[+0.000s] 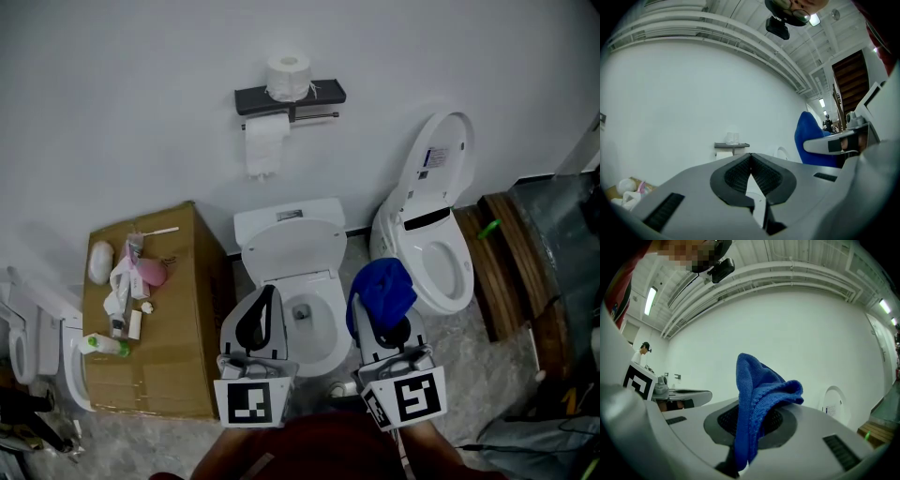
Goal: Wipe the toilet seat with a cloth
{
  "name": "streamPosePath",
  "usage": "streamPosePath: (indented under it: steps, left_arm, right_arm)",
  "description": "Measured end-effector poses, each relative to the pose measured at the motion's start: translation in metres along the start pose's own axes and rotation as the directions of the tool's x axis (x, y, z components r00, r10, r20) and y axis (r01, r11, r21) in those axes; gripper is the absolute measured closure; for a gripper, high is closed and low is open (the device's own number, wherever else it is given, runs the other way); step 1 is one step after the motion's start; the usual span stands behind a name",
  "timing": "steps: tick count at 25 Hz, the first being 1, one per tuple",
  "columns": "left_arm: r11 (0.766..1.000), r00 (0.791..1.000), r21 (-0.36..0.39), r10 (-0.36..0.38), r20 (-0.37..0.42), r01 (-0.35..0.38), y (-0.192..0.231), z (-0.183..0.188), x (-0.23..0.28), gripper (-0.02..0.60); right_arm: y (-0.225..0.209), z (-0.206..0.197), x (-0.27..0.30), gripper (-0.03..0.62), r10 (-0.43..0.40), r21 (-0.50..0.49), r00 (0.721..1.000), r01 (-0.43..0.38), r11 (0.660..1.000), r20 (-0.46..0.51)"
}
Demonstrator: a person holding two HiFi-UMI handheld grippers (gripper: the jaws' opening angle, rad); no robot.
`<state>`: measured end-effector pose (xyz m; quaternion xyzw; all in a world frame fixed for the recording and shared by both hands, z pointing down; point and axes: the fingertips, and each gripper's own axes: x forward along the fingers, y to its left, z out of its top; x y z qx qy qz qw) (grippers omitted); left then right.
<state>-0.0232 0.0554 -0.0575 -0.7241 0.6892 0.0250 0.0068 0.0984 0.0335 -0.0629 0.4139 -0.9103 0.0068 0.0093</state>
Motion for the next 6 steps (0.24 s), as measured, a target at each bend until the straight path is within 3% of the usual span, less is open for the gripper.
streamPosePath:
  steps: [6]
  left_arm:
    - [1.000,1.000,0.029,-0.002,0.017,0.002,-0.0033,0.0069,-0.0039,0.566]
  right_arm:
    - [-0.0001,0.0061,-0.0045,0.530,-0.006,-0.014,1.000,0.006,1.000,0.010]
